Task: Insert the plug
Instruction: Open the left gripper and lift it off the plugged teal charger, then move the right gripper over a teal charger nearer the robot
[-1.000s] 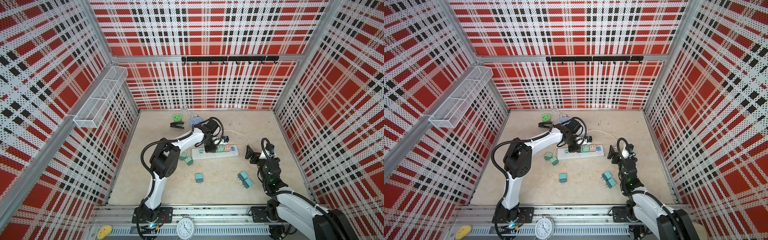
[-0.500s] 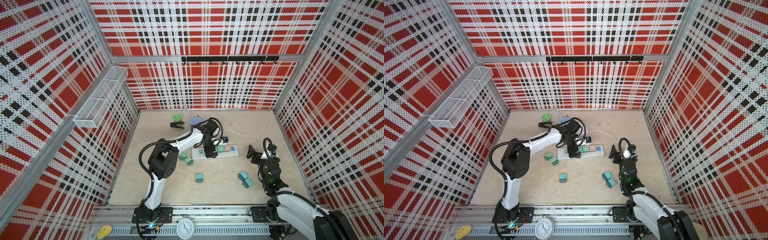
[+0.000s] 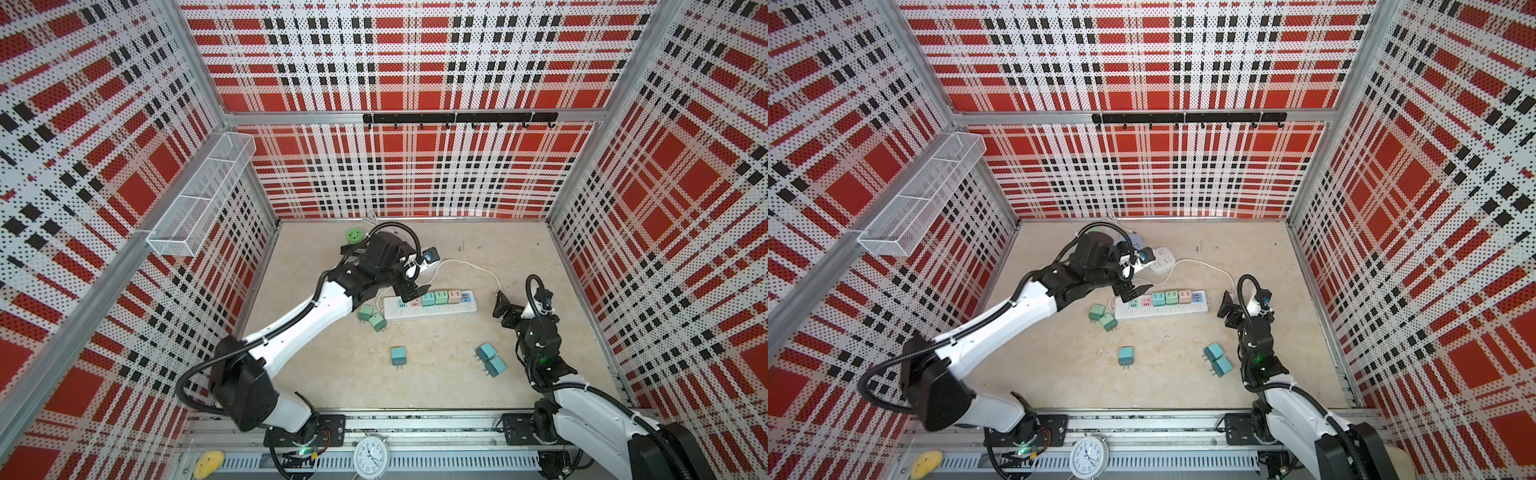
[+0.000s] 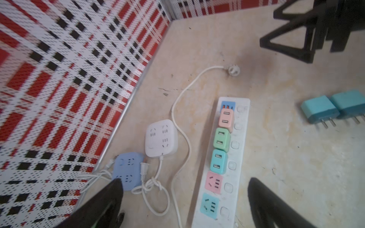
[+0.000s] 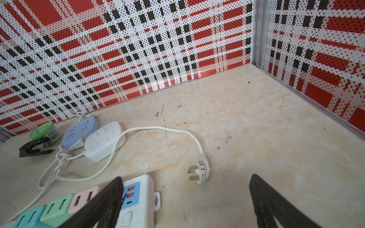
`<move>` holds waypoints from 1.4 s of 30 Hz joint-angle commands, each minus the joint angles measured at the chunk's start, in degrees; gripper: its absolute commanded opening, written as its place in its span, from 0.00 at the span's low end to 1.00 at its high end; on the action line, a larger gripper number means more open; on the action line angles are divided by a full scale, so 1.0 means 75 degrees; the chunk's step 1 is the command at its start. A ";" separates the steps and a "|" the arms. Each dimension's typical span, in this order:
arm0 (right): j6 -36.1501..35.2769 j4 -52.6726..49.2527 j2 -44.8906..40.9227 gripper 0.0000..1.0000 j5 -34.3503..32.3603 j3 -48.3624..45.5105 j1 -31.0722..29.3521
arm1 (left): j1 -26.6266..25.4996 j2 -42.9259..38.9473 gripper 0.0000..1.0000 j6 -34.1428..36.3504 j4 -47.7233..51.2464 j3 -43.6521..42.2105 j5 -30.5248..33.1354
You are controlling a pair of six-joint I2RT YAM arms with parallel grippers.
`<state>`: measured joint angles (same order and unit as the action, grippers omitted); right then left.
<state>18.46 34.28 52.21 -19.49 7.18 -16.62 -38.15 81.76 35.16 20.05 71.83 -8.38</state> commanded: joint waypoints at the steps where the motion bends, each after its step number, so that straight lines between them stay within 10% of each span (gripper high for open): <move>1: -0.0163 0.0301 0.0192 1.00 0.0245 0.0253 0.0030 | 0.0043 -0.0715 0.99 -0.0859 -0.2180 -0.0788 0.0959; 7: -0.0227 0.0025 -0.0017 0.97 0.0645 0.0261 0.0036 | -0.0228 -0.2549 0.99 -0.2222 -0.2062 -0.1596 0.2803; 13: 0.0555 -0.2399 -0.0740 0.85 0.1127 0.1183 -0.0183 | 0.0724 -0.3684 0.99 -0.2327 -0.1490 -0.2223 0.2091; 22: 0.1831 -0.5428 -0.1554 0.79 -0.0156 0.2116 -0.3116 | 0.2286 -0.3195 0.99 -0.3481 -0.0847 -0.1319 -0.0329; 30: 0.2804 -0.7360 -0.1651 0.77 -0.1593 0.2806 -0.5820 | 0.2122 -0.3259 0.99 -0.3117 -0.0834 -0.1433 -0.0119; 42: 0.3218 -0.5998 0.0402 0.73 -0.0900 0.3105 -0.6908 | 0.2169 -0.3497 0.99 -0.3015 -0.0940 -0.1529 -0.0122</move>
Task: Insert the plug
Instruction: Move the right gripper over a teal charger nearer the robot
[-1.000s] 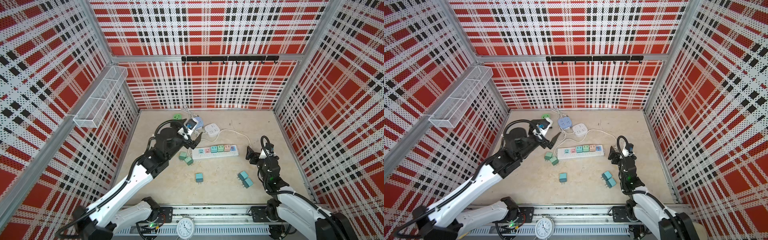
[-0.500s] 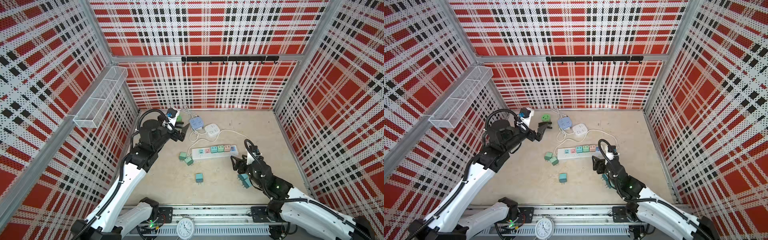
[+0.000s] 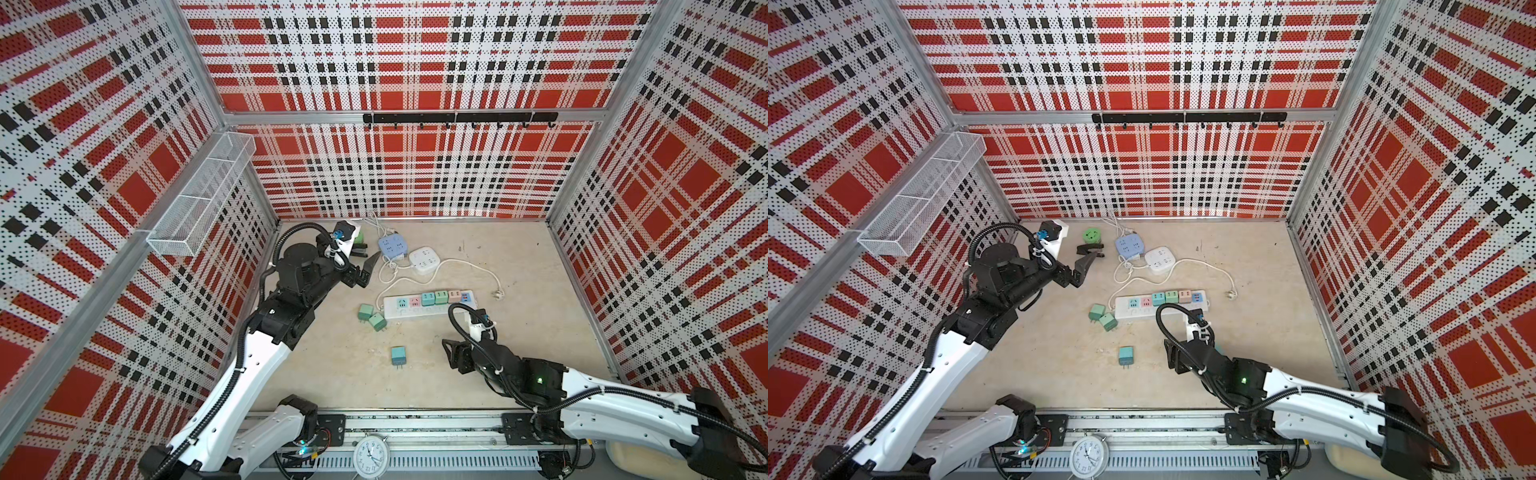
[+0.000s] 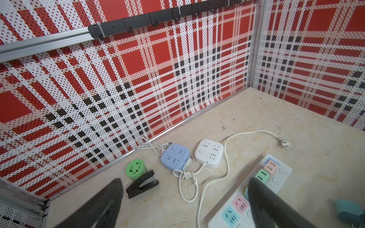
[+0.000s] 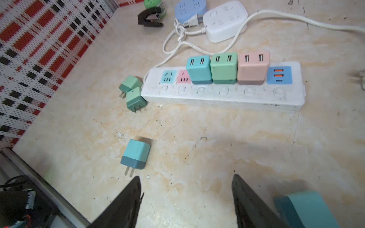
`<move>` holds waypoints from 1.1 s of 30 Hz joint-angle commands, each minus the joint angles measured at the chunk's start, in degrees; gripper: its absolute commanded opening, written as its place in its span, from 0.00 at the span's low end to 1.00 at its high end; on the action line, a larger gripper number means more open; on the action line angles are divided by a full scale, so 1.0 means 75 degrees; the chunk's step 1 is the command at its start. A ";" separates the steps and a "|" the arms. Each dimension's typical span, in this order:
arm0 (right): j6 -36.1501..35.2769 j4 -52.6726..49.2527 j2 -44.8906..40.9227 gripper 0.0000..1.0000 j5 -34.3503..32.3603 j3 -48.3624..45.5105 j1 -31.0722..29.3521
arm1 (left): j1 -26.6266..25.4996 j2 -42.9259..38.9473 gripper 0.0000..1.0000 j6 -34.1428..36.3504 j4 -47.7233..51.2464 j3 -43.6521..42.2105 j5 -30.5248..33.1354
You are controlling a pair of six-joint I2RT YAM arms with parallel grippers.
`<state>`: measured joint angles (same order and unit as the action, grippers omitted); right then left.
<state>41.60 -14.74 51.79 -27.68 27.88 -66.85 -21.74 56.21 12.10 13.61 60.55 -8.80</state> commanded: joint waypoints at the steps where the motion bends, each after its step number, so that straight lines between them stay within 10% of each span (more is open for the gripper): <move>1: 0.0087 0.0679 0.0703 0.73 0.0193 0.0374 -0.0299 | -0.0026 -0.0088 0.99 0.0077 -0.0091 -0.0045 -0.0052; 33: -0.0080 0.2373 0.5945 0.71 0.1336 0.2572 -0.0508 | -0.0251 0.0109 0.99 0.0907 -0.0023 -0.0398 0.0493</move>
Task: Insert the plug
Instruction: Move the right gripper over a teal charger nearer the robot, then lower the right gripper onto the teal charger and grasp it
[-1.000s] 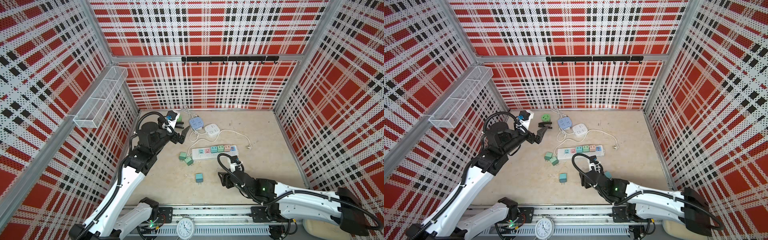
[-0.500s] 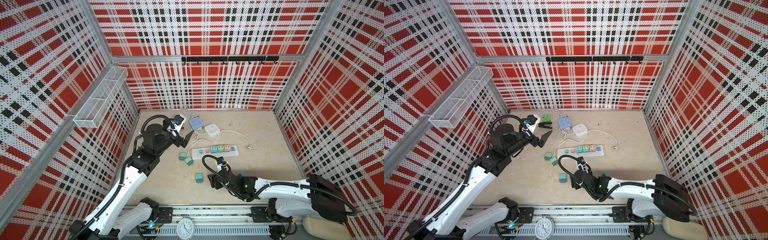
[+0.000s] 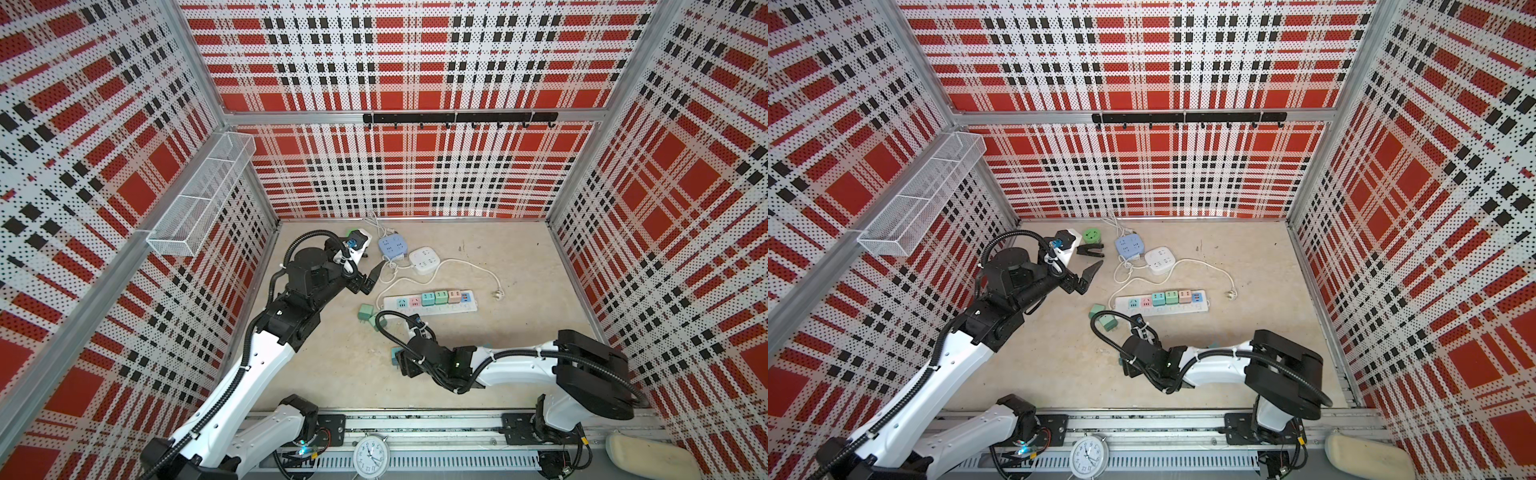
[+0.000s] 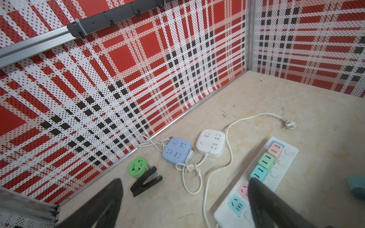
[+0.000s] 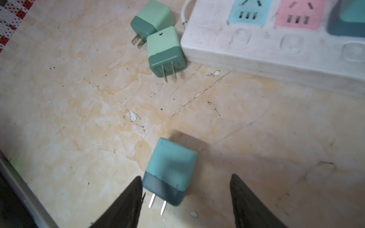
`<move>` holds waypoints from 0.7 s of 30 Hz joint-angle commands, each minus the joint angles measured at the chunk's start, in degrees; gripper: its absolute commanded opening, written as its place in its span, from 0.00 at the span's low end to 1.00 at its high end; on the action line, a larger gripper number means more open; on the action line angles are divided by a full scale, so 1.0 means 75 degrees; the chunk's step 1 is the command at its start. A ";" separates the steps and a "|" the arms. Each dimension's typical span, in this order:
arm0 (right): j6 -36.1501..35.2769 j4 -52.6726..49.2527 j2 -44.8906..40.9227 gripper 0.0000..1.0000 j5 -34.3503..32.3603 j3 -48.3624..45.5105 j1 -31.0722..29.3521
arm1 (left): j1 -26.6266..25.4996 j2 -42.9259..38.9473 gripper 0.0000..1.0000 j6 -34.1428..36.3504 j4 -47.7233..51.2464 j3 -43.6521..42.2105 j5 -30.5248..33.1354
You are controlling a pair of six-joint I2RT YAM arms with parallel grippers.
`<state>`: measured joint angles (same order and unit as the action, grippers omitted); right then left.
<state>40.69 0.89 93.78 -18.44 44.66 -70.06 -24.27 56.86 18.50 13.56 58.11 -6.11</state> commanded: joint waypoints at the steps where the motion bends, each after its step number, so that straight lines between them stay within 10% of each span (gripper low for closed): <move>1: 0.0044 0.0243 0.0523 0.71 0.0114 0.0473 -0.0092 | 0.0106 0.0033 0.99 0.0046 -0.0015 -0.0072 0.0133; 21: 0.0195 -0.0743 0.0832 0.63 -0.1054 0.0568 -0.0337 | 0.0271 -0.0012 0.99 -0.0086 -0.0016 -0.0014 -0.0076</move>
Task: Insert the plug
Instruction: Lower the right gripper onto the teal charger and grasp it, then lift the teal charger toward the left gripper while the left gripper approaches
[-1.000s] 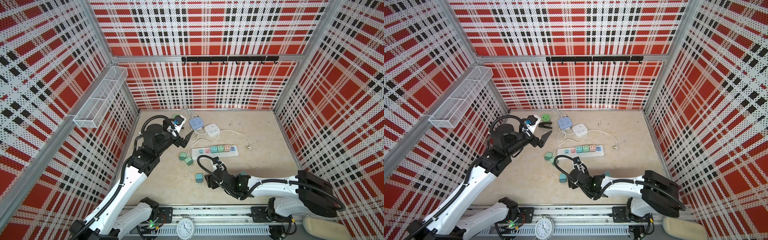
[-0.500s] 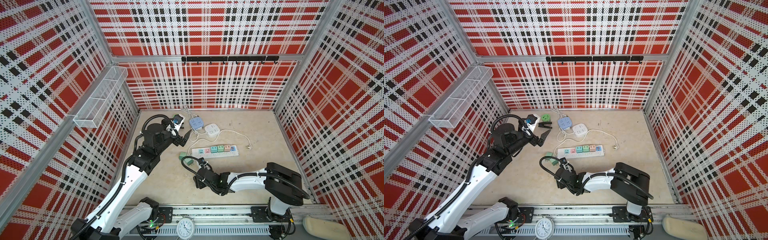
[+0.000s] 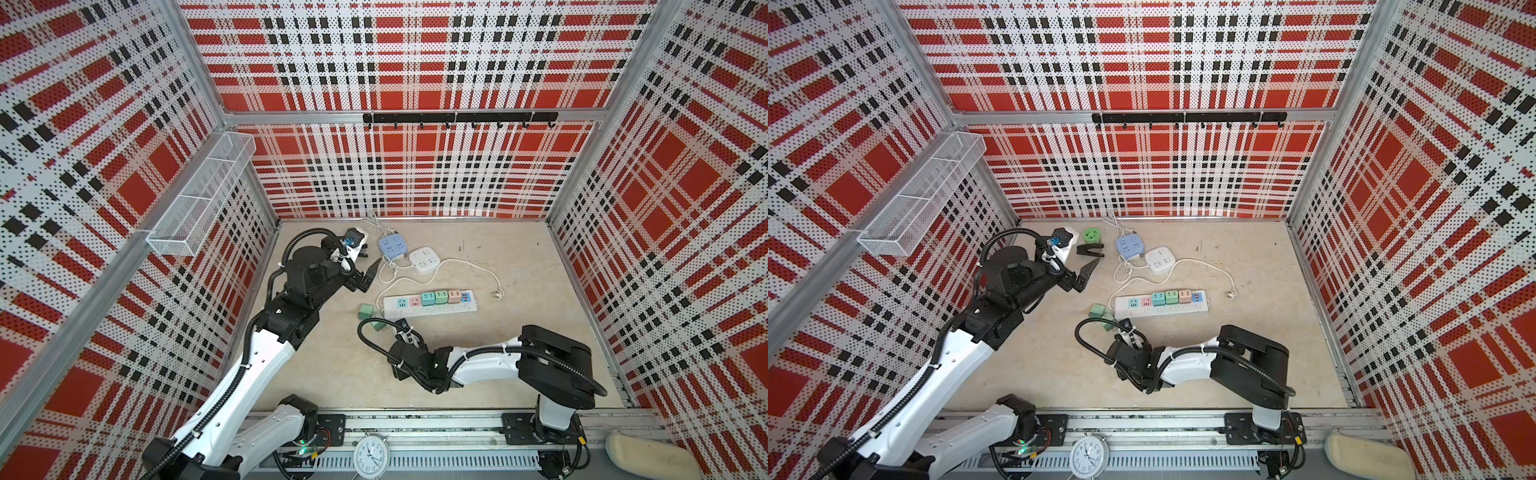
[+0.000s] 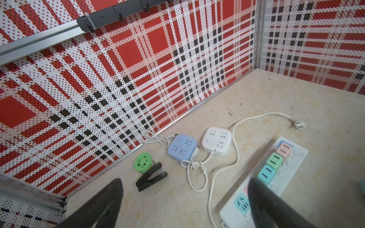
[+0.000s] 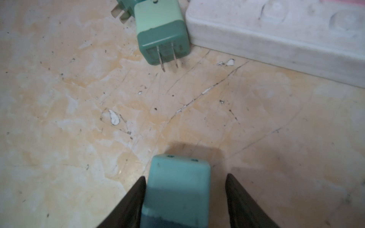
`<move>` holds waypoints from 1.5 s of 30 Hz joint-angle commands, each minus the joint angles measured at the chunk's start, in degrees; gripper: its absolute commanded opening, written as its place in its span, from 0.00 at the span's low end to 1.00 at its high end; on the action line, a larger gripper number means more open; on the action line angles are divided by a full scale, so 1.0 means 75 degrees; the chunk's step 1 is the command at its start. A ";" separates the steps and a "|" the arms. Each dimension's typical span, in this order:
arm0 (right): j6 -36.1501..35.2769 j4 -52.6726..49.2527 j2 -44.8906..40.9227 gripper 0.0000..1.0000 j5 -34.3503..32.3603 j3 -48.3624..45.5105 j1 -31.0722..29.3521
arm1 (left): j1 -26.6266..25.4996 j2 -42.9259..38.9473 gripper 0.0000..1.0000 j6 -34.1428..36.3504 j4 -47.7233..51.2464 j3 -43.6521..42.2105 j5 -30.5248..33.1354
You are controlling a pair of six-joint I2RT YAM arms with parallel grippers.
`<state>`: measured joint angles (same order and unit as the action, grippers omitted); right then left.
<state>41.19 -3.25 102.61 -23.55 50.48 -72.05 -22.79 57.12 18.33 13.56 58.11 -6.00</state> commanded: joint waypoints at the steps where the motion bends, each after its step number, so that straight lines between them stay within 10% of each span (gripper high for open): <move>1: 0.0139 -0.0200 -0.0398 0.62 -0.0386 -0.0251 -0.0082 | 0.0073 -0.0044 0.99 -0.0064 -0.0016 -0.0013 -0.0091; 18: -0.0014 -0.0036 0.0154 0.62 -0.0010 0.0154 -0.0166 | 0.0084 -0.0025 0.99 -0.0056 -0.0015 -0.0007 -0.0085; 36: 0.0049 -0.0018 0.0251 0.35 -0.0070 0.0125 -0.0177 | 0.0108 -0.0034 0.99 -0.0148 -0.0001 0.0010 -0.0092; 45: -0.1160 0.0982 -0.1632 0.28 -0.1066 -0.1080 -0.0048 | 0.0085 0.0850 0.99 -0.3064 0.1387 0.1076 0.1839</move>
<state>37.30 -1.63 96.64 -26.24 45.17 -72.88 -22.52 60.73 5.69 18.04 62.00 2.50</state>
